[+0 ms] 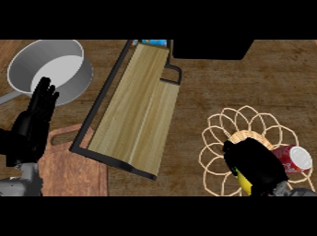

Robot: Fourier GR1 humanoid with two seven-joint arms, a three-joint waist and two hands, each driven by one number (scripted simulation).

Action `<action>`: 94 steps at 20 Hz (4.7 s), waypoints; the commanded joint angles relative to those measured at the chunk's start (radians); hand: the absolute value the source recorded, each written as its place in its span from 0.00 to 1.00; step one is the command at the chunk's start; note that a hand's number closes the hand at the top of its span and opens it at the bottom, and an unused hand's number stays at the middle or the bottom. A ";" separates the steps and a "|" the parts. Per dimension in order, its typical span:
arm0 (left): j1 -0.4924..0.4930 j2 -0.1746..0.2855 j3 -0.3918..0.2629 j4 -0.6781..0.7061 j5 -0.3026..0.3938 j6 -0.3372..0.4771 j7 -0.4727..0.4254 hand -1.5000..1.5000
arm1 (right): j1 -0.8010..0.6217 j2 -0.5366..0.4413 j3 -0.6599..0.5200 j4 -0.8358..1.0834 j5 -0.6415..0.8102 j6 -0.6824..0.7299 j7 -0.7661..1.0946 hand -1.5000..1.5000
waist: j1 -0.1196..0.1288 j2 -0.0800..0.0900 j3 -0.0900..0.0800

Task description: Pick the lemon from the placemat and place it in the tiered shelf

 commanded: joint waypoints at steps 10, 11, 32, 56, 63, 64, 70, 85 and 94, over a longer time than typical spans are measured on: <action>0.062 -0.034 -0.013 -0.025 -0.023 0.012 -0.034 0.50 | -0.064 -0.117 0.119 -0.123 -0.185 0.026 -0.621 1.00 | -0.024 0.002 0.008; 0.007 -0.011 0.020 0.031 -0.020 0.005 -0.028 0.50 | -0.072 -0.109 0.094 -0.147 -0.213 0.060 -0.623 1.00 | -0.029 0.003 0.008; -0.003 -0.003 0.025 -0.019 -0.034 -0.023 0.030 0.50 | -0.412 0.027 -0.519 -0.263 -1.122 0.315 0.041 1.00 | -0.020 0.004 0.008; 0.059 -0.054 0.044 -0.024 -0.046 -0.063 -0.028 0.50 | -0.738 0.493 -0.362 0.369 -0.680 -0.050 -0.148 1.00 | -0.014 0.006 0.008; -0.008 -0.050 0.053 -0.030 -0.061 -0.047 0.040 0.50 | -0.757 0.533 -0.323 0.488 -0.712 -0.167 -0.128 1.00 | -0.011 0.006 0.008; 0.042 -0.067 0.045 -0.054 -0.062 -0.046 0.009 0.50 | -0.734 0.534 -0.347 0.494 -0.724 -0.129 -0.142 1.00 | -0.014 0.005 0.008; 0.019 -0.068 0.018 -0.098 -0.078 -0.052 0.087 0.50 | -0.892 0.535 -0.218 0.696 -0.815 -0.191 -0.132 0.00 | 0.000 0.006 0.008; 0.007 -0.122 0.006 -0.060 -0.146 0.009 0.052 0.50 | -0.983 0.475 -0.524 0.740 -1.041 -0.046 -0.158 0.00 | -0.018 0.006 0.009; -0.015 -0.071 0.070 -0.020 -0.075 -0.067 0.032 0.50 | -1.115 0.260 -0.702 0.967 -1.096 0.008 -0.058 0.00 | -0.003 0.013 0.008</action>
